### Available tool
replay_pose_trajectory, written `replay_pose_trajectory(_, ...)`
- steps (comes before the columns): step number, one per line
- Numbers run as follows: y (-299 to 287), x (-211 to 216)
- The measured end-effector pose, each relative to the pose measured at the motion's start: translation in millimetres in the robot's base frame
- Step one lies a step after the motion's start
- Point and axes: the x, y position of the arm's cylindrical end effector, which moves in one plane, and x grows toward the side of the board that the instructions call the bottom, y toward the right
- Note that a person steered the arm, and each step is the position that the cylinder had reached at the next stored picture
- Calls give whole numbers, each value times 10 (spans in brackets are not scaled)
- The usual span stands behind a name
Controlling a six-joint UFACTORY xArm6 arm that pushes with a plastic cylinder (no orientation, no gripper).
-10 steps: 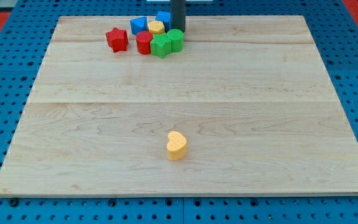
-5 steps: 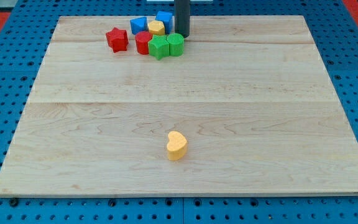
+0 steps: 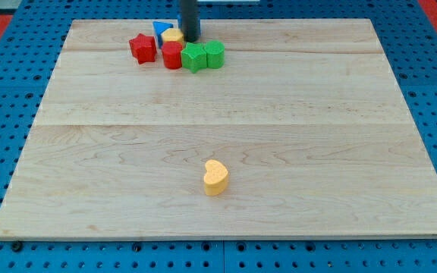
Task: Push the yellow hexagon parallel to the top of the red star
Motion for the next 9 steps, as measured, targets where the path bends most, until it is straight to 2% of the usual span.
replay_pose_trajectory(1, -436, 469)
replay_pose_trajectory(2, -478, 533)
replay_pose_trajectory(6, -470, 304)
replay_pose_trajectory(9, -777, -104)
